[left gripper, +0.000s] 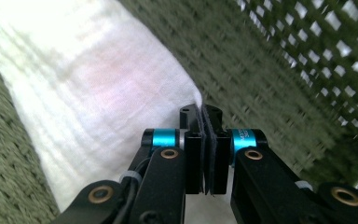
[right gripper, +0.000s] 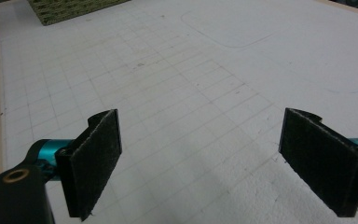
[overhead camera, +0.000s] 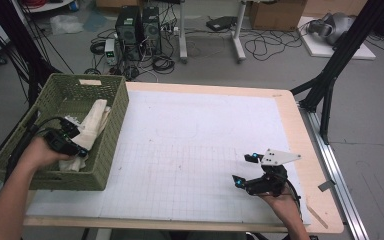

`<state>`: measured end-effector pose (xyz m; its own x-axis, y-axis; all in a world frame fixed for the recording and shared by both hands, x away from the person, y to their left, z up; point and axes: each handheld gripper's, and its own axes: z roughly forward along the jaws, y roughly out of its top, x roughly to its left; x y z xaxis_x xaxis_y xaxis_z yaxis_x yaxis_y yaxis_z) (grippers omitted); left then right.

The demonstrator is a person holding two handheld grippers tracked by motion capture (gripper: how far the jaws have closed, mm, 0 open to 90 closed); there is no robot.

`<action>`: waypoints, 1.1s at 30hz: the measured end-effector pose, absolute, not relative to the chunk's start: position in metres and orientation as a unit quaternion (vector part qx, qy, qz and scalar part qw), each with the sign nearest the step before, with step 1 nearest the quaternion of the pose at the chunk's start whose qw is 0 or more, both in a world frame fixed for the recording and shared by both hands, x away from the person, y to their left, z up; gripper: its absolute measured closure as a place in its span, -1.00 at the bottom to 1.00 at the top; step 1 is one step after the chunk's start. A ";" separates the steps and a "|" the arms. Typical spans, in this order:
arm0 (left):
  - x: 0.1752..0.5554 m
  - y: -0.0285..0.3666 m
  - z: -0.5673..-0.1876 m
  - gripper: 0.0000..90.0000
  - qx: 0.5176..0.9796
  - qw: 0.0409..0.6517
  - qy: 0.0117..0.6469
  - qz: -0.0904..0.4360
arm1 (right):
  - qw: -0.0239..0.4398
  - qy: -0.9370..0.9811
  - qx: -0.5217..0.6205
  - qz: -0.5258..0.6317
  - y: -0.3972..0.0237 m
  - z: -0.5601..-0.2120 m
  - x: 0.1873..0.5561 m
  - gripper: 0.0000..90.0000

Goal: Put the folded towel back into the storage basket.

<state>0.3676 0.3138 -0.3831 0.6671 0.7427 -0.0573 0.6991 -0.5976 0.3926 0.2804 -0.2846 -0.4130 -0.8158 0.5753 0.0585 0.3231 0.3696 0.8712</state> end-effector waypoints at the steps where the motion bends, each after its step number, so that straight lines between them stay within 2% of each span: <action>1: 0.368 0.313 -0.384 0.94 0.894 0.193 0.401 0.052 | 0.127 0.818 0.276 0.488 -0.284 -0.413 0.280 -0.72; 4: 0.367 0.308 -0.398 0.87 0.912 0.132 0.386 0.038 | 0.128 0.818 0.275 0.488 -0.284 -0.413 0.281 -0.72; 8: 0.367 0.308 -0.396 0.72 0.911 0.137 0.385 0.049 | 0.130 0.817 0.274 0.490 -0.284 -0.413 0.280 -0.72; 17: 0.365 0.312 -0.380 0.40 0.895 0.193 0.396 0.073 | 0.129 0.816 0.275 0.492 -0.285 -0.412 0.280 -0.72; 25: 0.361 0.312 -0.369 0.36 0.887 0.236 0.384 0.101 | 0.131 0.816 0.274 0.493 -0.285 -0.412 0.280 -0.72; 33: 0.351 0.317 -0.353 0.22 0.866 0.291 0.385 0.131 | 0.129 0.815 0.275 0.493 -0.285 -0.411 0.279 -0.72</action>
